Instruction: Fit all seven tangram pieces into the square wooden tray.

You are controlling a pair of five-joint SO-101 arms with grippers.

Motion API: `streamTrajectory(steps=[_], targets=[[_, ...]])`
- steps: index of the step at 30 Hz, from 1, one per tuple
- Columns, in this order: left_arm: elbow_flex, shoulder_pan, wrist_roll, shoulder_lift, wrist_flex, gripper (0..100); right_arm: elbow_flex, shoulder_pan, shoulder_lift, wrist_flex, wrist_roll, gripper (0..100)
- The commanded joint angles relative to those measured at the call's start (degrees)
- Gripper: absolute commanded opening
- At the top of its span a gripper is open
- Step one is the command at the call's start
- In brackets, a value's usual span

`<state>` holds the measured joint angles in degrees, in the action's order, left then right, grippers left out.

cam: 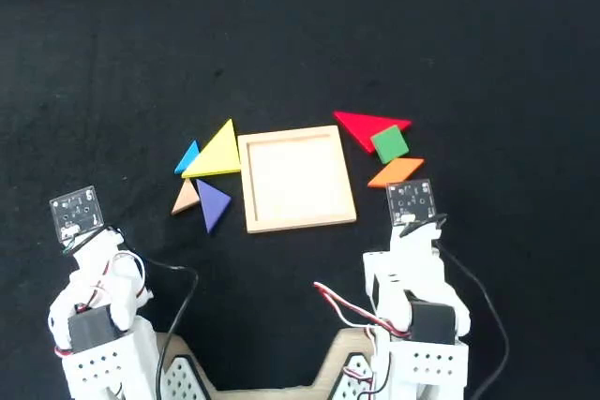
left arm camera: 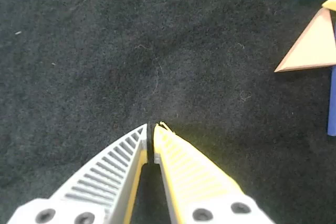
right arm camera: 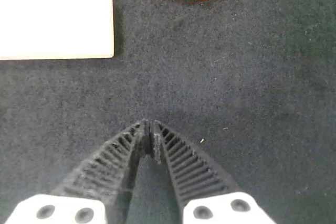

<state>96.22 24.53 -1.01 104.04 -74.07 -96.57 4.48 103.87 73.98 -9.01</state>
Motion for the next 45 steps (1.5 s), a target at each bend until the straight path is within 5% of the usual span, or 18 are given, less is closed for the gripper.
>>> streamTrajectory(steps=[1, 16, 30, 45], targets=[[1.1, 0.5, 0.3, 0.2, 1.0, 3, 0.0, 0.9, 3.5, 0.2, -0.4, 1.1], [1.1, -0.1, 0.4, 0.2, 1.0, 3, 0.0, 0.7, 3.5, 0.2, -0.4, 1.1], [1.1, -18.7, 0.3, 0.2, 1.0, 3, 0.0, 0.7, 3.5, 0.2, -0.4, 1.1], [1.0, -19.1, 0.6, 0.4, 1.1, 3, 0.0, 0.7, 3.5, 0.2, -0.4, 1.1]])
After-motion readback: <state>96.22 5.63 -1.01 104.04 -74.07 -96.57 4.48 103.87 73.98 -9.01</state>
